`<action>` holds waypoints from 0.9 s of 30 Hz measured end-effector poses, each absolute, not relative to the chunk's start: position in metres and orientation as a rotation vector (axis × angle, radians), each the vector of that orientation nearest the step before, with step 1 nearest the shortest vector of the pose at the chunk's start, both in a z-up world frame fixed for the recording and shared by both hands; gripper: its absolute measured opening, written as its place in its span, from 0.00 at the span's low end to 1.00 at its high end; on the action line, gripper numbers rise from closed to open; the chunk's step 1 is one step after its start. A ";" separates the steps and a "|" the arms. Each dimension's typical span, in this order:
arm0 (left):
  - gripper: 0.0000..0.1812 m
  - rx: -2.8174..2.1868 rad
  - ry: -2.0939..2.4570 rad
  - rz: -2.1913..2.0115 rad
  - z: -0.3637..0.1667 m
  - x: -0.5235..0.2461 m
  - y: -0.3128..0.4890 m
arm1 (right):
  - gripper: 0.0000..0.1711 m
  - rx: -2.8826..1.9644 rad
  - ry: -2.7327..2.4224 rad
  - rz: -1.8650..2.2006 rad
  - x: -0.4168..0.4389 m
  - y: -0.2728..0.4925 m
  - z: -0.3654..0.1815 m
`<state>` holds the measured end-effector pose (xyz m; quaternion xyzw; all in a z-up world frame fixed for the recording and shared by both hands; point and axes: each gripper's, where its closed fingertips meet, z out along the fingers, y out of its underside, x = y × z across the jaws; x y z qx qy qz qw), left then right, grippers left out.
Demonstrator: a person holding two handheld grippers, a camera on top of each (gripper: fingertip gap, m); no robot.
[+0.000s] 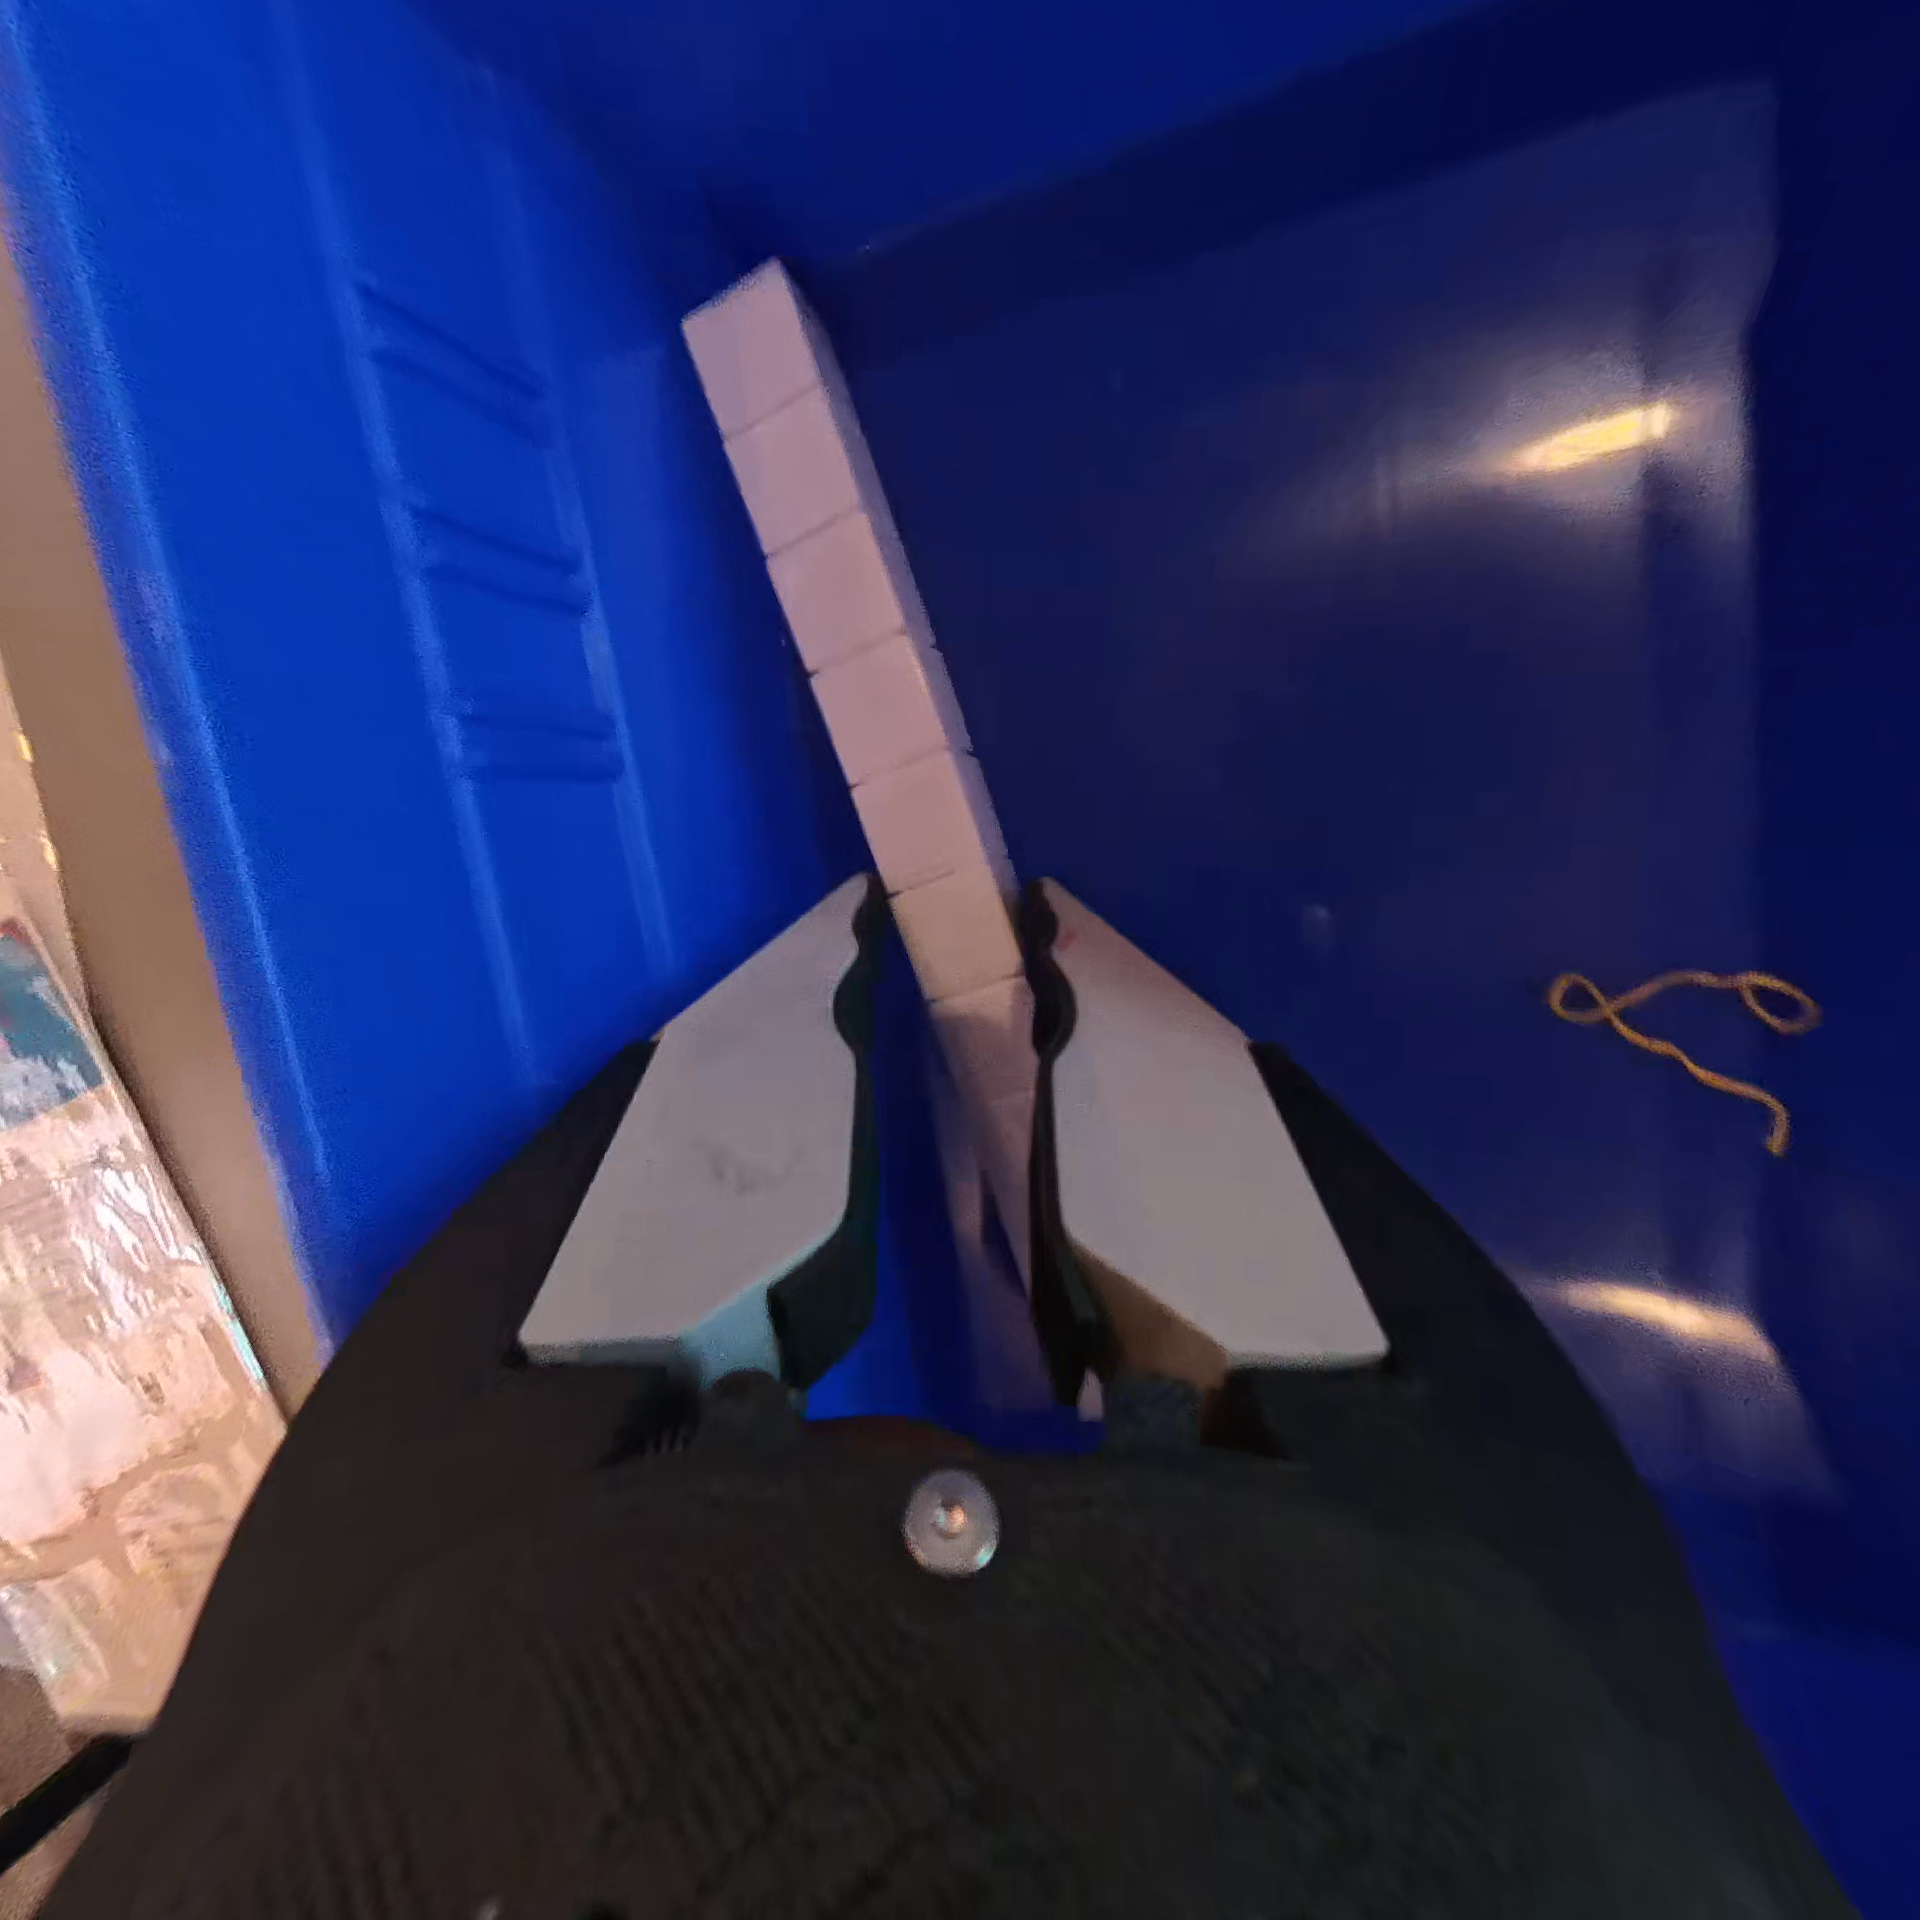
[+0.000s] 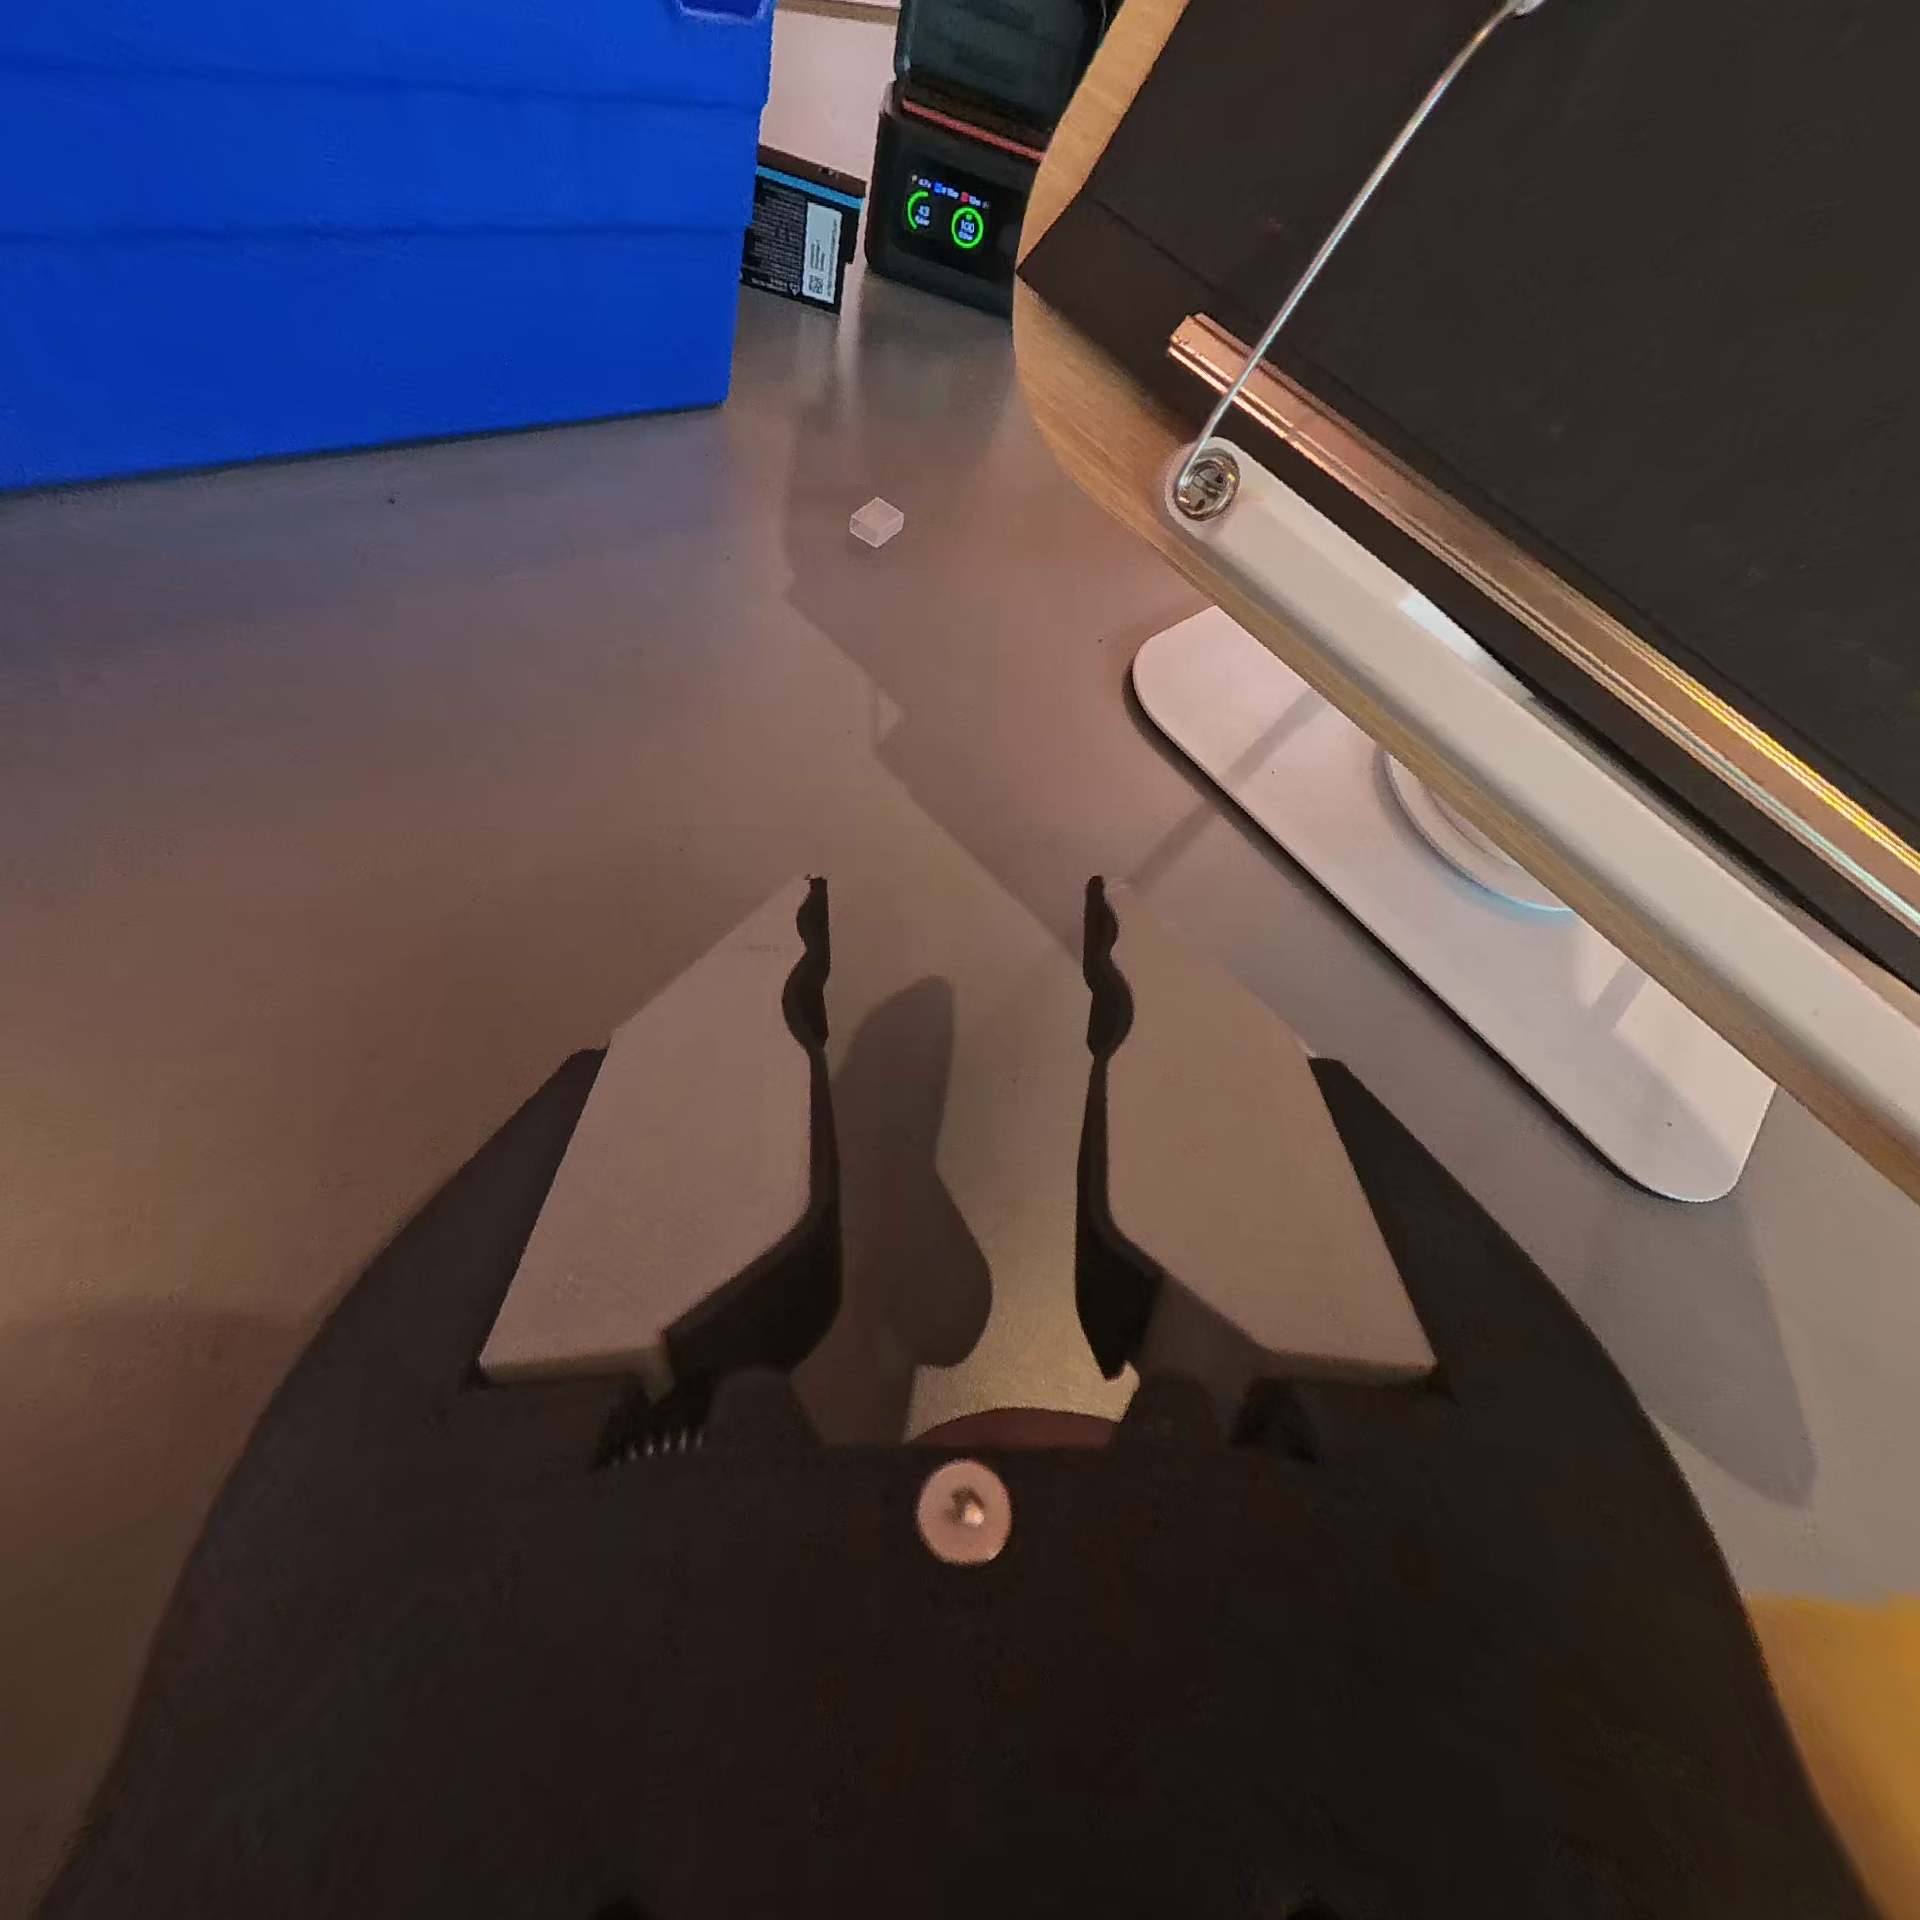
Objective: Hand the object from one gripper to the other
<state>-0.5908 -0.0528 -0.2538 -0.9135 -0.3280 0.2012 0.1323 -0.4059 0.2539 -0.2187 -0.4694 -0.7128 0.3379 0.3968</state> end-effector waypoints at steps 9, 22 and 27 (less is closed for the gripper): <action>0.12 -2.547 -0.825 0.776 -0.215 -0.594 -0.054 | 0.27 -1.206 -1.861 0.831 -0.404 0.253 -0.227; 0.12 -1.651 -0.199 0.489 -0.010 -0.415 0.095 | 0.36 -1.286 -2.053 0.889 -0.389 0.236 -0.243; 0.11 -1.451 0.007 0.323 -0.019 -0.343 0.165 | 0.36 -1.207 -1.943 1.198 -0.386 0.223 -0.201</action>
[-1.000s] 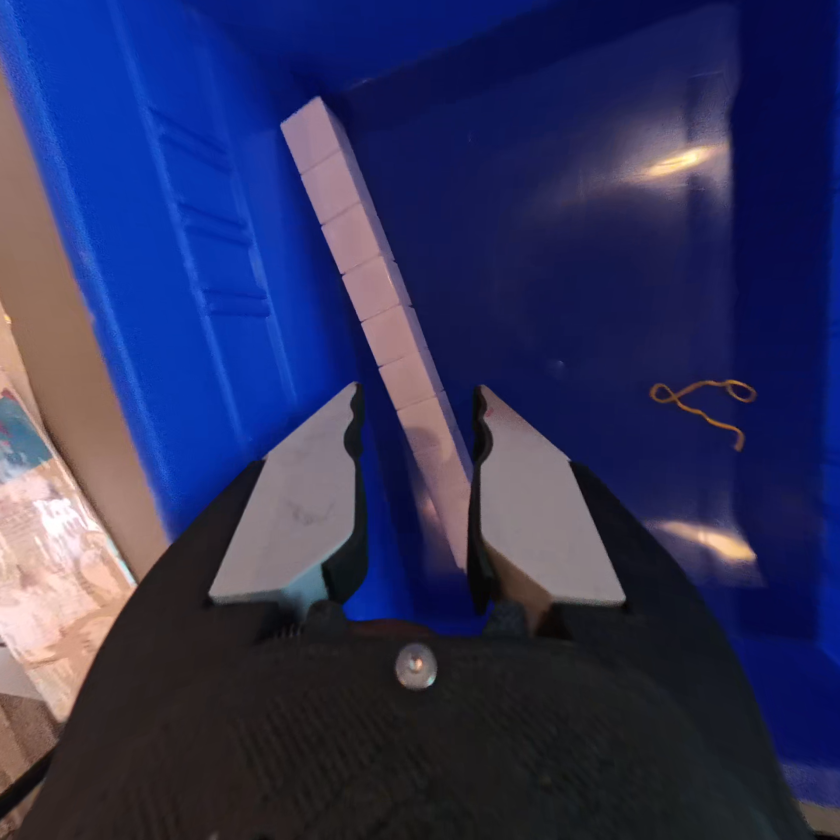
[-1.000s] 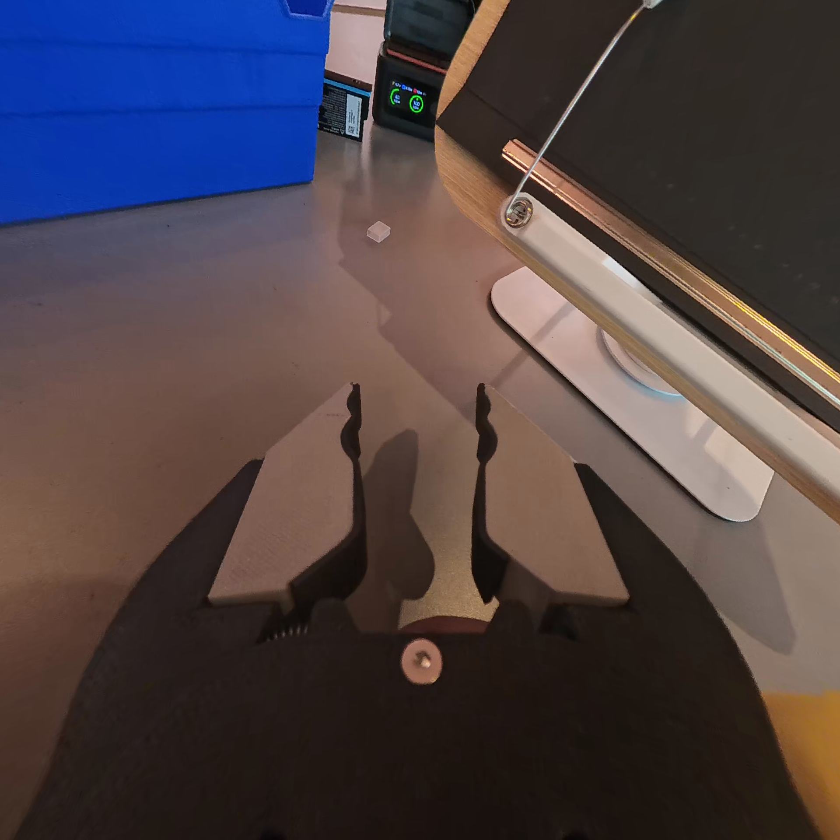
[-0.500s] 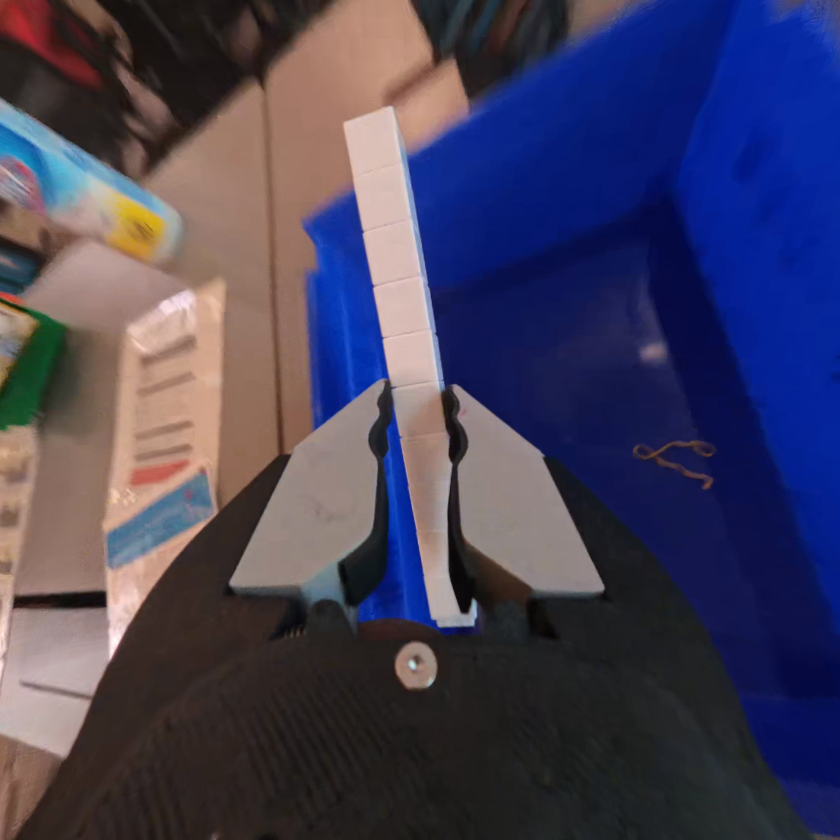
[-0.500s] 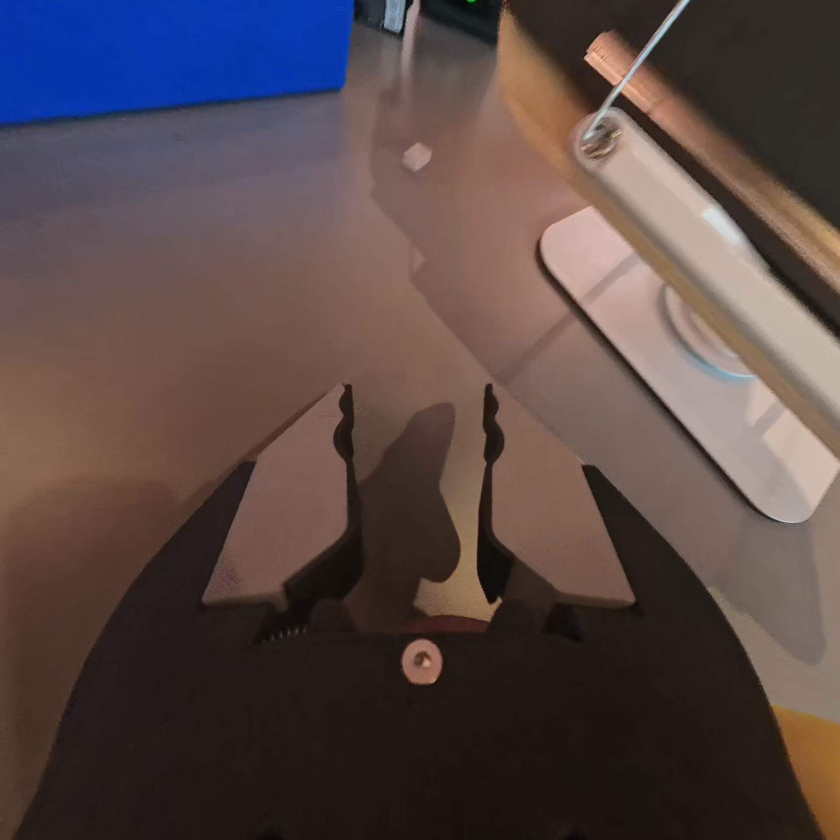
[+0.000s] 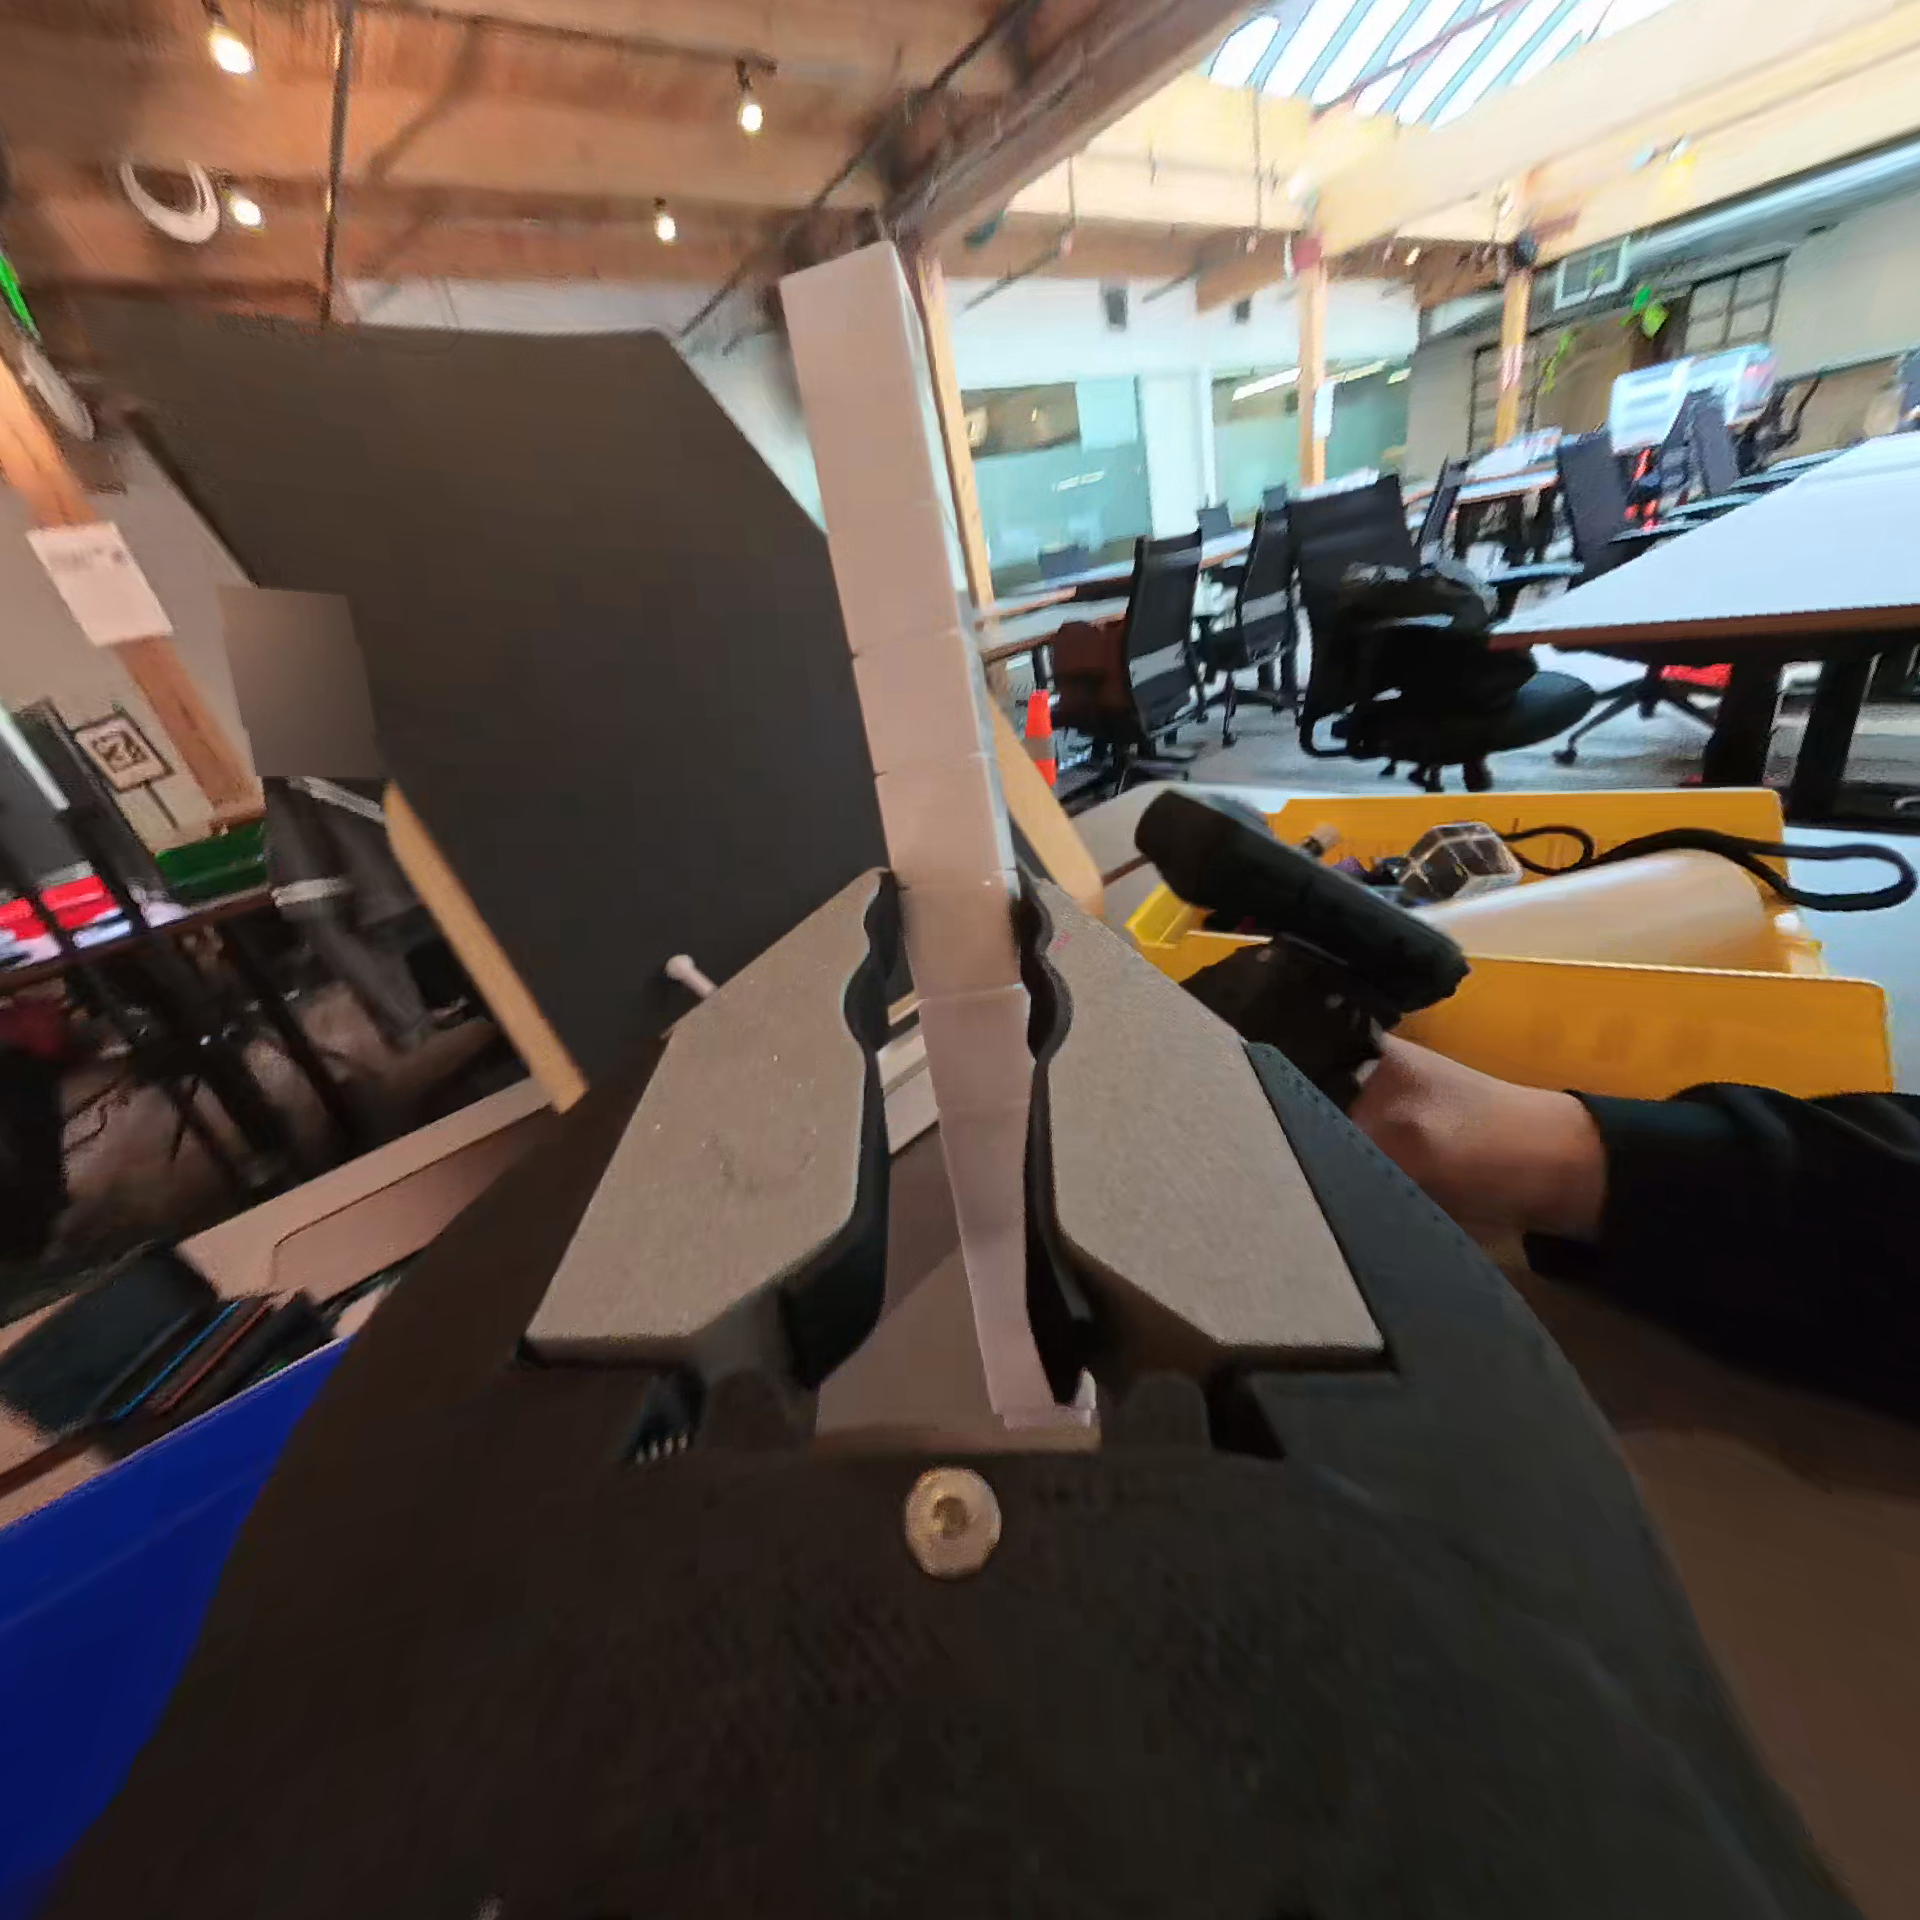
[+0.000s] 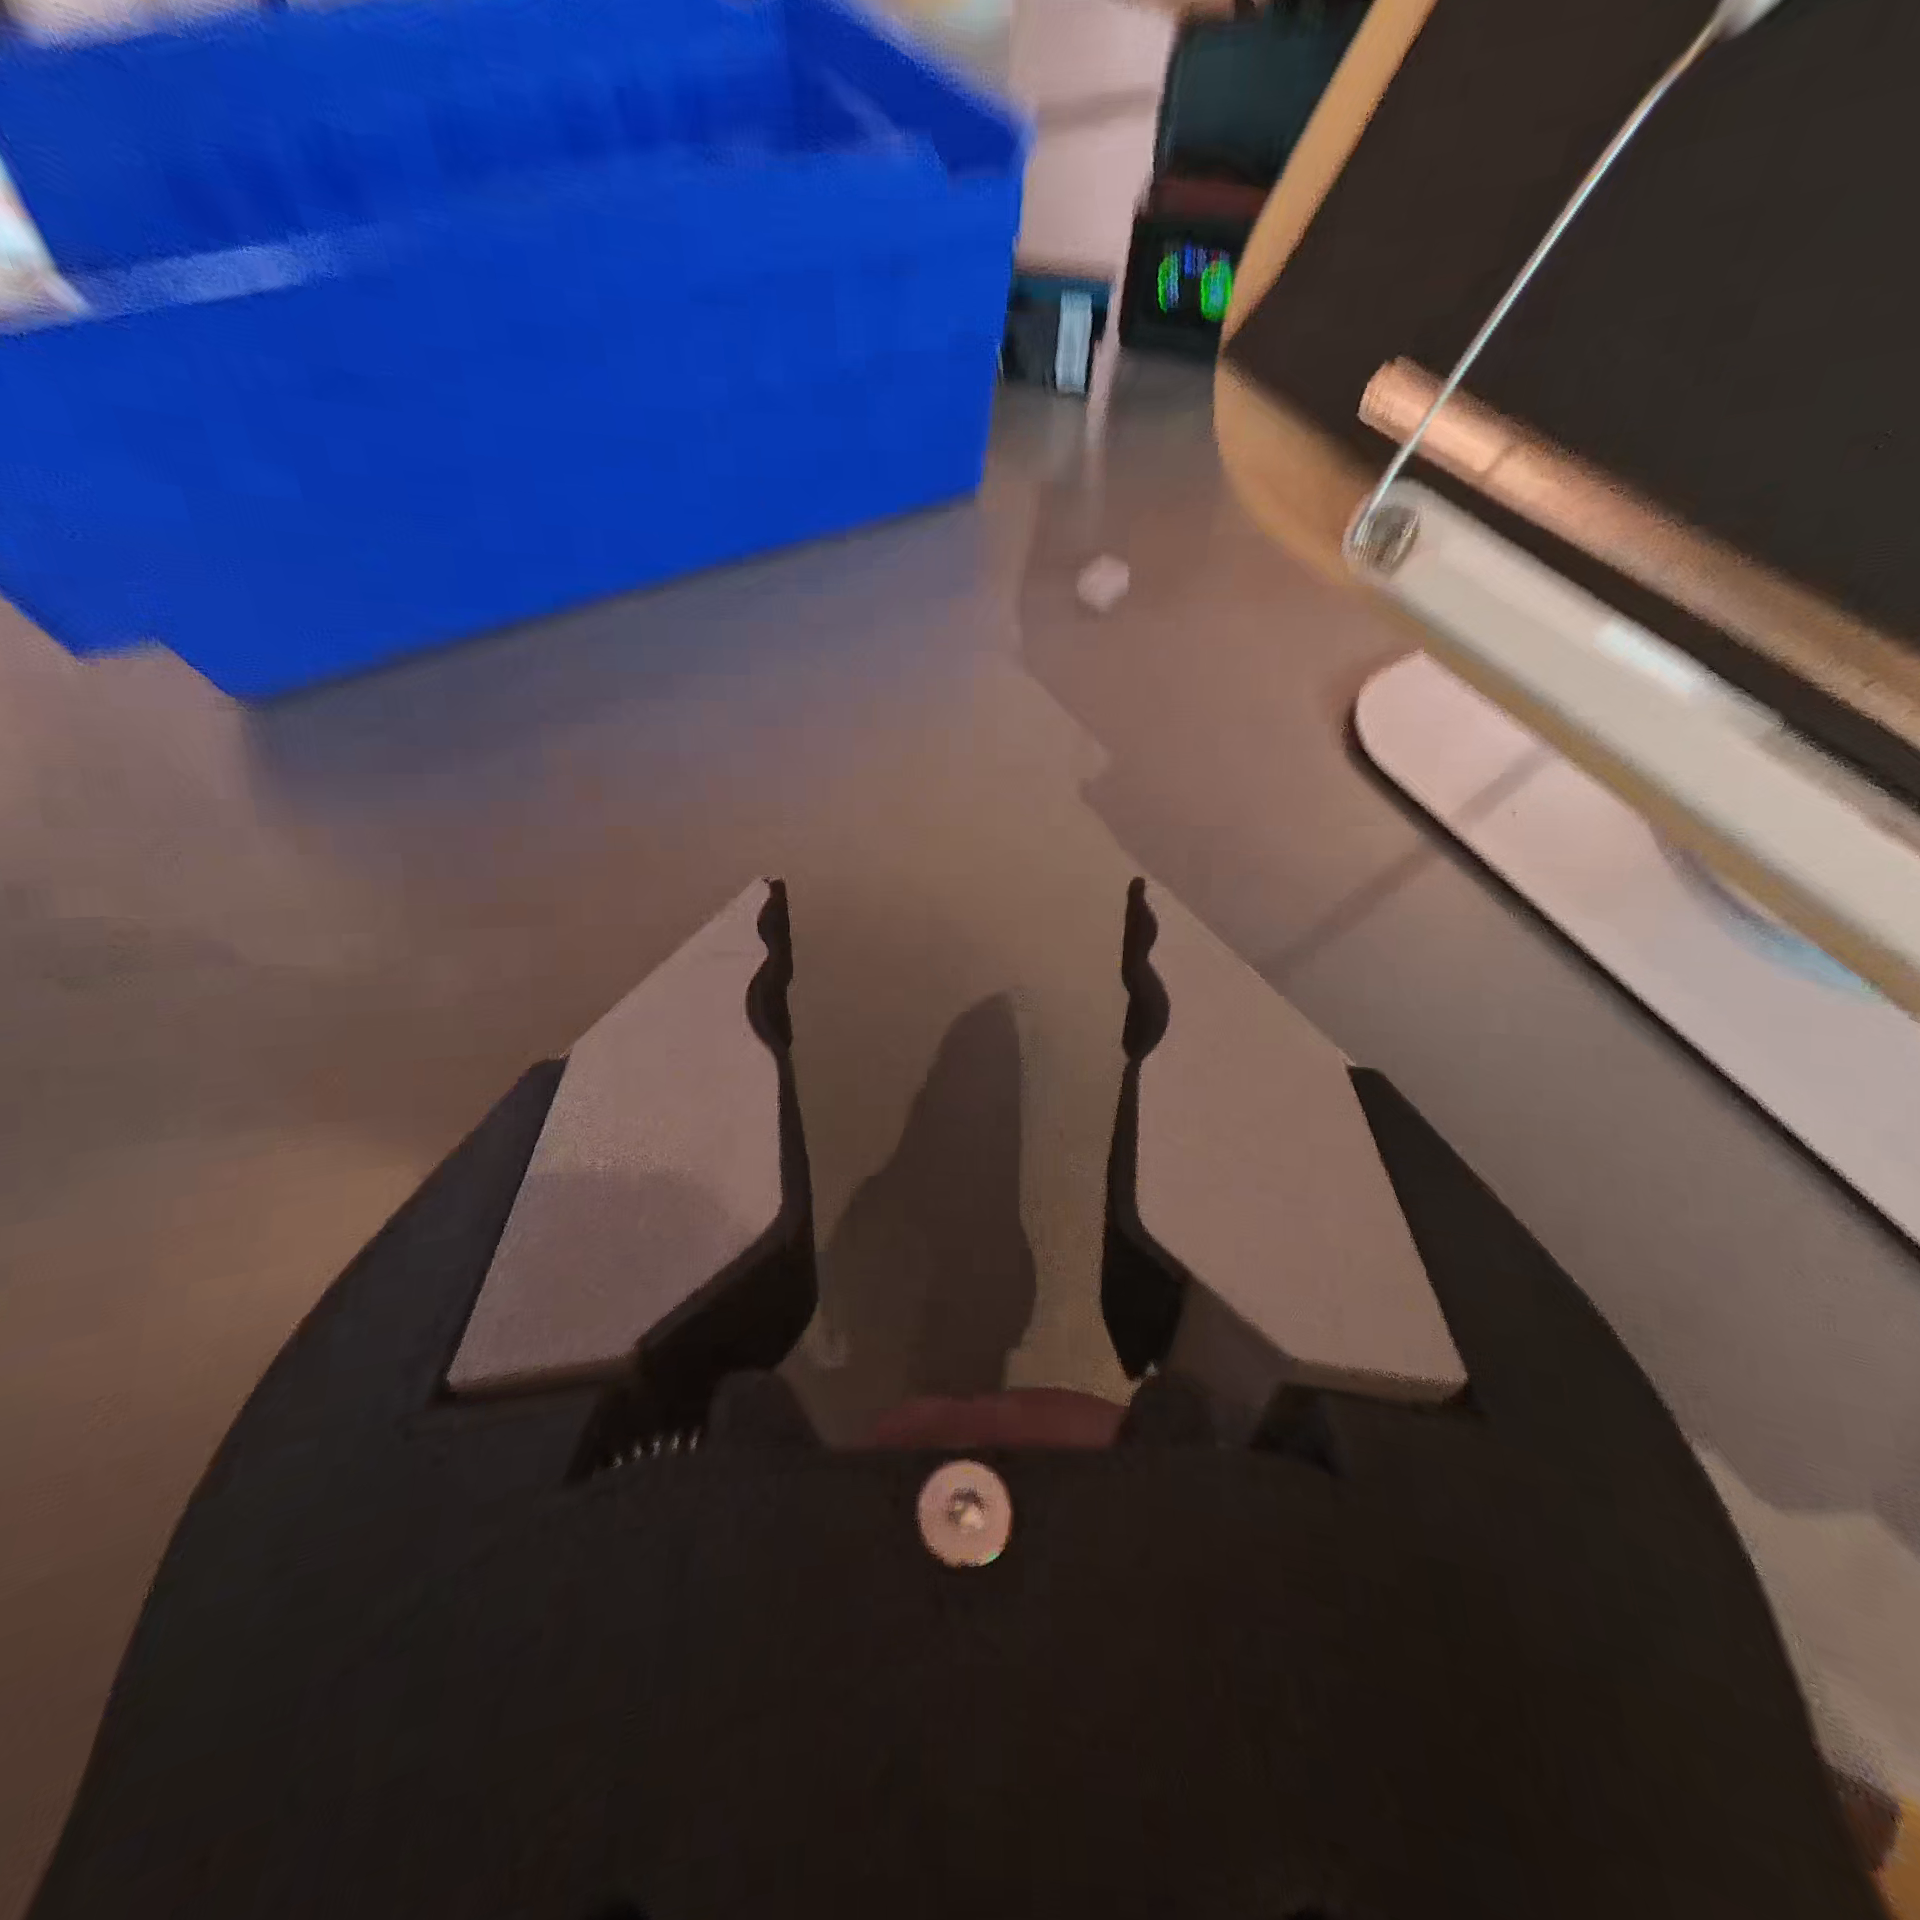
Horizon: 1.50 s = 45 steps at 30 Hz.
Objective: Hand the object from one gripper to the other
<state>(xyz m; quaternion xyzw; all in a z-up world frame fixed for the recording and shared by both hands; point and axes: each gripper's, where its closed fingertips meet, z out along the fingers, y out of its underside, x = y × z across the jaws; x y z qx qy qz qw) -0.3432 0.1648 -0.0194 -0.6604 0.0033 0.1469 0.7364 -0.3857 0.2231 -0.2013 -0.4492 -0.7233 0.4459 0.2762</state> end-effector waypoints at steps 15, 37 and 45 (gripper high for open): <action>0.11 -1.264 0.186 0.158 -0.058 -0.330 0.234 | 0.25 -0.883 -1.465 1.616 -0.352 0.246 -0.089; 0.10 -1.491 0.163 -0.073 -0.113 -0.327 0.254 | 0.15 -0.896 -1.396 1.901 -0.340 0.241 -0.085; 0.10 -1.562 0.150 -0.017 -0.131 -0.334 0.261 | 0.17 -0.965 -1.472 1.776 -0.352 0.243 -0.103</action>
